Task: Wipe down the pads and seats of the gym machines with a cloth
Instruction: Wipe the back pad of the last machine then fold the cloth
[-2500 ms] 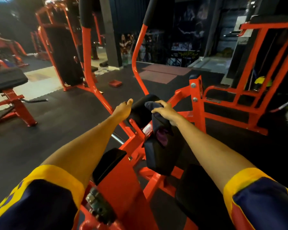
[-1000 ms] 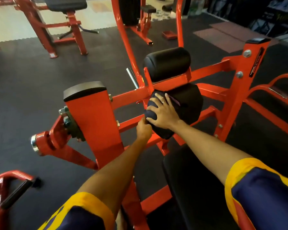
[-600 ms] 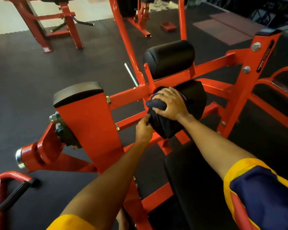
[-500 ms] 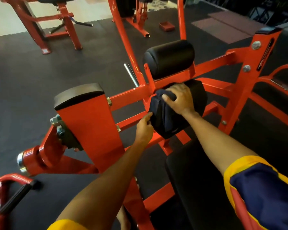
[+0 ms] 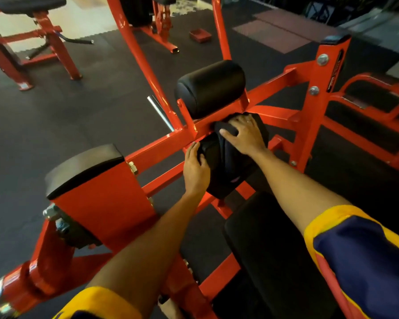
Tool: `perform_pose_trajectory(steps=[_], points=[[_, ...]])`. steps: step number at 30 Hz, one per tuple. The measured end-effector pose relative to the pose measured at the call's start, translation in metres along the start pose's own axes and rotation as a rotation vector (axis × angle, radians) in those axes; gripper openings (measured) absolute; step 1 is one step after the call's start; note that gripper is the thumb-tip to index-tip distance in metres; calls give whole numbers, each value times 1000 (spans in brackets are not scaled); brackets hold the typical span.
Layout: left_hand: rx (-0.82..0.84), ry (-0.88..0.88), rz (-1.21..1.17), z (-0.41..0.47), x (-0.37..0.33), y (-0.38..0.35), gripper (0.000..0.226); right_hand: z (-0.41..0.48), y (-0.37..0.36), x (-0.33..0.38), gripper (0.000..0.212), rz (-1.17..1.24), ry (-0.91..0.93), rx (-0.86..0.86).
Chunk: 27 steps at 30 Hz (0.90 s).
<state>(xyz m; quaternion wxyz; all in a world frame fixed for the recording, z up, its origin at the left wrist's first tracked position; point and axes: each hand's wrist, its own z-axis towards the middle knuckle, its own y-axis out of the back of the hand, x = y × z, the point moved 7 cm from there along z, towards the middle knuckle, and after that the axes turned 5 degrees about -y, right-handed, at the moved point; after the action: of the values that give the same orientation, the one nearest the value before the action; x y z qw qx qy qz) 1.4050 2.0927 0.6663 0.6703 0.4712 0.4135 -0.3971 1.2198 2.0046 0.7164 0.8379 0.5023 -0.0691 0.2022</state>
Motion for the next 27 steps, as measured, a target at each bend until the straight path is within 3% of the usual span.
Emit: perform_pose_trajectory(steps=[3, 7, 13, 19, 23, 27], points=[[33, -42, -17, -6, 7, -9, 48, 1, -6, 12, 53, -70, -97, 13], [112, -149, 72, -15, 11, -28, 63, -33, -19, 57, 46, 63, 7, -14], [116, -167, 74, -15, 19, -30, 61, -16, -19, 31, 51, 5, 98, 66], [120, -187, 85, -15, 19, -28, 62, -7, -5, 10, 37, -50, -70, -127], [109, -197, 109, -16, 20, -27, 59, -37, -20, 58, 36, 100, 83, -164], [57, -267, 263, -4, 12, -18, 56, -14, -18, 24, 38, 134, 115, -102]])
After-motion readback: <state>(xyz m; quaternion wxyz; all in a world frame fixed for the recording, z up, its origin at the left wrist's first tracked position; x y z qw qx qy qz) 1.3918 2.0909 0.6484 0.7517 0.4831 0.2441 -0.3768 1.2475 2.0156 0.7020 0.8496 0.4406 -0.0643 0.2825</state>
